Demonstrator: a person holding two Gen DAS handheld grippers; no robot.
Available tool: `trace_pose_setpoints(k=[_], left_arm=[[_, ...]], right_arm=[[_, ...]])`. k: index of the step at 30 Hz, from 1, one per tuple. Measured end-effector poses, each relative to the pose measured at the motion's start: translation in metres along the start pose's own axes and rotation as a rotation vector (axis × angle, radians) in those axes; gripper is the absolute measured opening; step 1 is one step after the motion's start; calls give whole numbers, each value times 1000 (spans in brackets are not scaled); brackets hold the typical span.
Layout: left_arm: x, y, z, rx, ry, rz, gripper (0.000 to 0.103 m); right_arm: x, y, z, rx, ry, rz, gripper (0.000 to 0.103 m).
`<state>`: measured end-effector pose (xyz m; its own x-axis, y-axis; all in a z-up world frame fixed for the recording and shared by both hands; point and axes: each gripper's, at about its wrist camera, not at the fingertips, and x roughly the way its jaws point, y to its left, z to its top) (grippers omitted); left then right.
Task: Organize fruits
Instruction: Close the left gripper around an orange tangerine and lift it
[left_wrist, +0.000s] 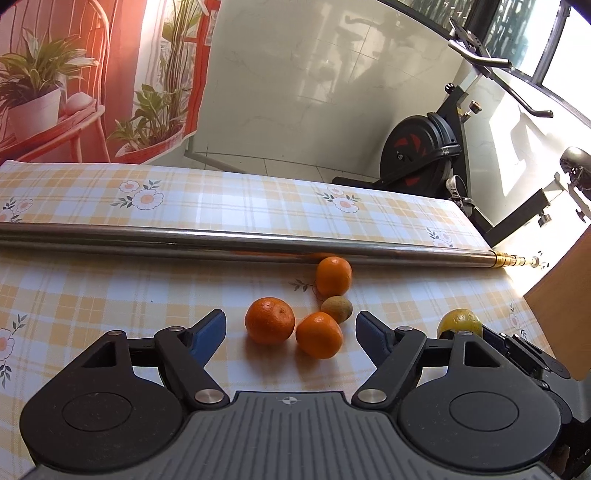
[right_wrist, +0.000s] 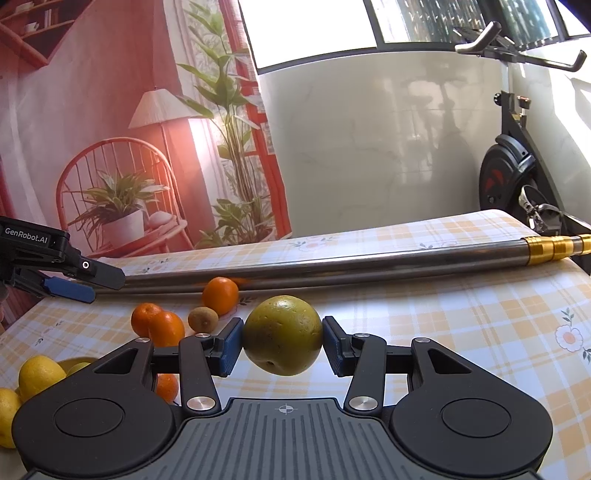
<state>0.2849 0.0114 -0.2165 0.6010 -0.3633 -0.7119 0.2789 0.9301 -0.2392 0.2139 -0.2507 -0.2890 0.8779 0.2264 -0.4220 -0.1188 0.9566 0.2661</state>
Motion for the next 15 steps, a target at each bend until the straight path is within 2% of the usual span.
trace_pose_setpoints(k=[6,12,15], left_arm=[[4,-3,-11,-15,48,-56,72],[6,-3,-8,-12,29,4,72],[10,10,-1,-118,16,39,72]], right_arm=[[0,0,0,2,1,-3,43],[-1,-1,0,4,-2,0,43],[-1,-1,1,2,-2,4,43]])
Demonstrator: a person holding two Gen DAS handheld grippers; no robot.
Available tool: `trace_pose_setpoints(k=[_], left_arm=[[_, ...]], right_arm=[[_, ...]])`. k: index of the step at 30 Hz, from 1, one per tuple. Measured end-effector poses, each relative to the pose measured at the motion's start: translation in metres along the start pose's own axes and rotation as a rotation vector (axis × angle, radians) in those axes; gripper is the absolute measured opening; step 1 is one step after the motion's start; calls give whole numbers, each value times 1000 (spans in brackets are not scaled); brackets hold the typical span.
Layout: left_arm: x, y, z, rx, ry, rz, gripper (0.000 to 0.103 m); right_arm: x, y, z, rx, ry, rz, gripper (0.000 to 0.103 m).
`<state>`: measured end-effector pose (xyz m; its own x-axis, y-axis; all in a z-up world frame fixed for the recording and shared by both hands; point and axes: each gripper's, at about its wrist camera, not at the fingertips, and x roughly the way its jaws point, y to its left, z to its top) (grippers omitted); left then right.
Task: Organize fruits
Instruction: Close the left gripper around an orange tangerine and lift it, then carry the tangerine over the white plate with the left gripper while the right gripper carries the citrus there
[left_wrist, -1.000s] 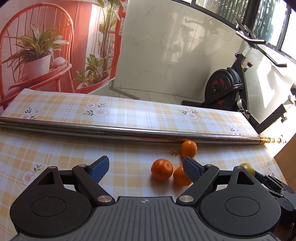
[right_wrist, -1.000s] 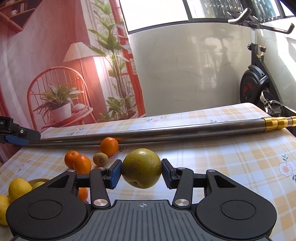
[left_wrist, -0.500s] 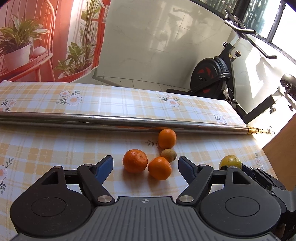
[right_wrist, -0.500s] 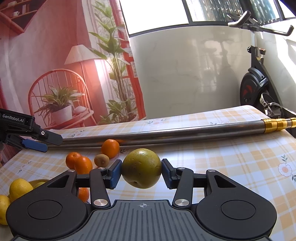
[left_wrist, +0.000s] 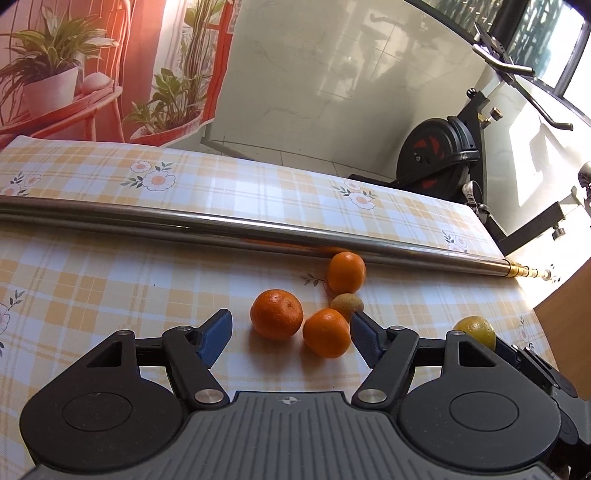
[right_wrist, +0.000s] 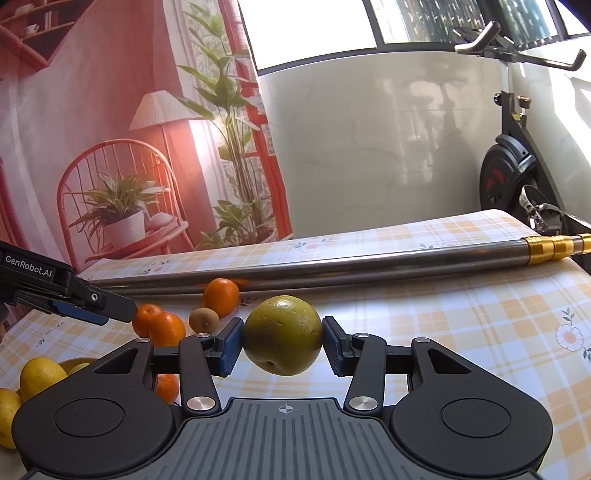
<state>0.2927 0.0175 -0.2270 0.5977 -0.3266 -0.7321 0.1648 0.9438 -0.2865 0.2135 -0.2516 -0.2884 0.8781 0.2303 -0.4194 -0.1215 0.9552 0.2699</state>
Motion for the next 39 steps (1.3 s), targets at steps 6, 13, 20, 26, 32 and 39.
trace_pose_setpoints(k=[6,13,20,26,32,39], left_arm=[[17,19,12,-187,14,-19,65],[39,24,15,-244,56,-8,57],[52,24,12,-236,67,-12,39],[45,21,8,-200,49,12,39],[19,13,7,-117,-2,-11,39],[-35,2,-10,-5,-61,-63,39]], right_arm=[[-1,0,0,0,-1,3,43],[-1,1,1,-3,2,11,43],[-2,1,2,-4,4,17,43],[-2,2,2,-3,3,18,43],[-2,1,2,-3,4,18,43],[-1,2,3,-5,7,17,43]])
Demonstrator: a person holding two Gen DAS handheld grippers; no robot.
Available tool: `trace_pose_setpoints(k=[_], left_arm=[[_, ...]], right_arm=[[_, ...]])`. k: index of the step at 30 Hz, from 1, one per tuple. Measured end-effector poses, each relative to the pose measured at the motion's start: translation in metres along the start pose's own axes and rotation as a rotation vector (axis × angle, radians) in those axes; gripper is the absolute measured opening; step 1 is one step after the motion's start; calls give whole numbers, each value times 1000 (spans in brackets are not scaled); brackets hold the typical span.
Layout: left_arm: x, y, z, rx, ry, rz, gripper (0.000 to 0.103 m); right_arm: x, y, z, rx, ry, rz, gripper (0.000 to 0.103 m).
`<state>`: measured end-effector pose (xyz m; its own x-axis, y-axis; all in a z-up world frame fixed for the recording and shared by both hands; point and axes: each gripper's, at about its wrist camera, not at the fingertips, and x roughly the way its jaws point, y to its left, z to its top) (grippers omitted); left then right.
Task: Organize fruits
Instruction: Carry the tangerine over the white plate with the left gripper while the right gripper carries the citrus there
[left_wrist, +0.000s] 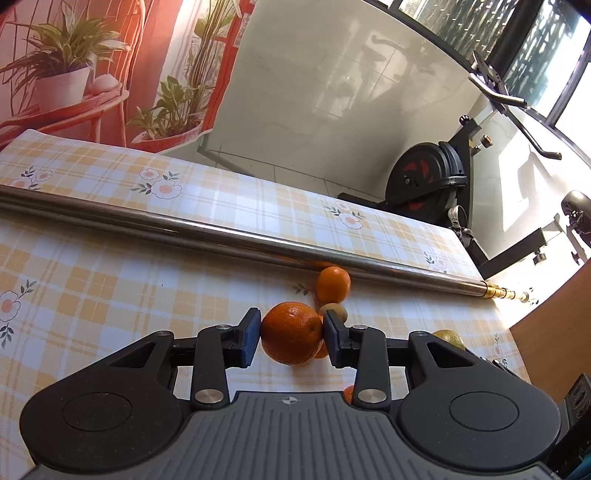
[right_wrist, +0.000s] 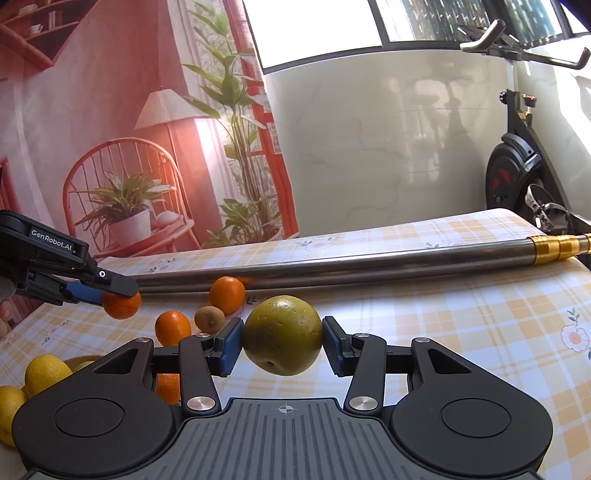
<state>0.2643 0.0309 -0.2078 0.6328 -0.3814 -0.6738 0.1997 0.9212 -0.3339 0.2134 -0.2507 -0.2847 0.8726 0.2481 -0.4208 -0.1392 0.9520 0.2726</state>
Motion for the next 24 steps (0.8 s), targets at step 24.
trace_pose_setpoints(k=[24], left_arm=[[-94,3,-105,106,86,-66,39]], right_arm=[[-71,75,-19,-14,86,137,43]])
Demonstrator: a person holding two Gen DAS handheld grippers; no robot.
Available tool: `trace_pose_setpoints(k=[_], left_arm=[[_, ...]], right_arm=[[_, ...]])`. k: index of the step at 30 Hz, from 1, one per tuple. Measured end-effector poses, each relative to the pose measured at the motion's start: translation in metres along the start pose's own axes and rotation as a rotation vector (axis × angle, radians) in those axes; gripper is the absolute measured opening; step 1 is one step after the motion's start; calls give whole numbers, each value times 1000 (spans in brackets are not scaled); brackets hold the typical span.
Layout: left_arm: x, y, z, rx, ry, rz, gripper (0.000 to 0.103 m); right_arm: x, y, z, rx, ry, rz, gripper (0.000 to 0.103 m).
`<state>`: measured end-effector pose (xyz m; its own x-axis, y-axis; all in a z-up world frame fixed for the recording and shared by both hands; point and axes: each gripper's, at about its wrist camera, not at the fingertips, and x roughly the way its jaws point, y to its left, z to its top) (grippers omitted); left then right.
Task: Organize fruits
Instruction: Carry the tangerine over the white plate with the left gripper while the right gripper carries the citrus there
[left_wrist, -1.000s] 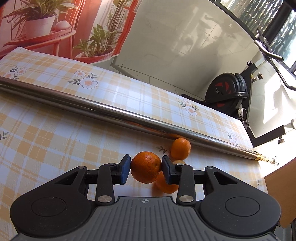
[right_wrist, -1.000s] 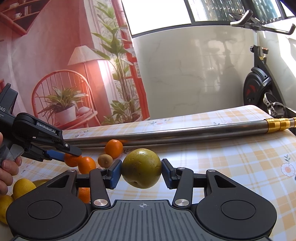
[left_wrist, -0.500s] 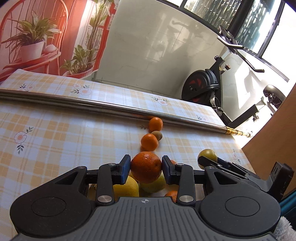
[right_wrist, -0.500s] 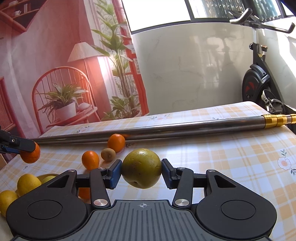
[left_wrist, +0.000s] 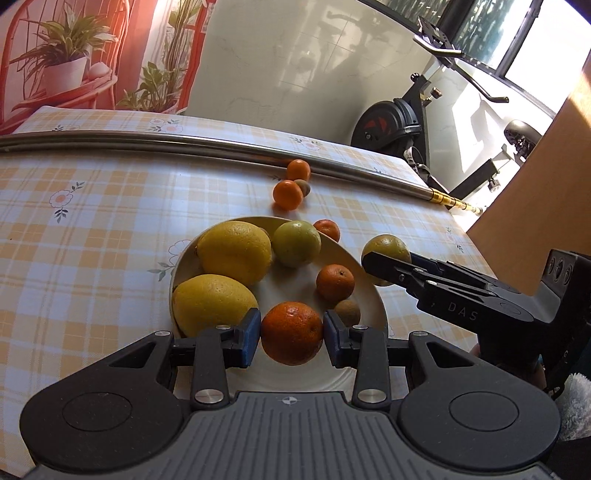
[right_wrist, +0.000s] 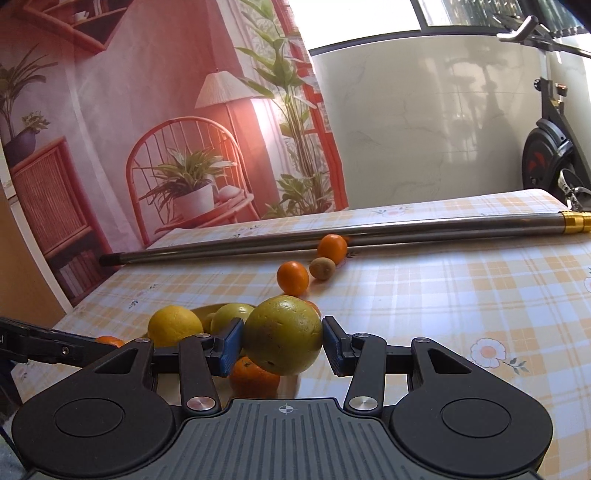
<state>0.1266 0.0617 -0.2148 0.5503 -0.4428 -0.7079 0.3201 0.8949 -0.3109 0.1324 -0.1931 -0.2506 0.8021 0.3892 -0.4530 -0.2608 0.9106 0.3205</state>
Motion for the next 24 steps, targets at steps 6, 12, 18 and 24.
trace_pose_setpoints(k=[6,12,18,24], left_arm=[[-4,6,-8,1,23,25,39],[1,6,-13,36,41,70,39],[7,10,-16,52,48,92,39],[12,13,-17,63,46,108,39]], right_arm=[[-9,18,-3,2,19,29,43],[-16,24,-4,-15,30,32,43],[-17,27,-5,-27,41,32,43],[-15,29,-7,-37,52,37,43]])
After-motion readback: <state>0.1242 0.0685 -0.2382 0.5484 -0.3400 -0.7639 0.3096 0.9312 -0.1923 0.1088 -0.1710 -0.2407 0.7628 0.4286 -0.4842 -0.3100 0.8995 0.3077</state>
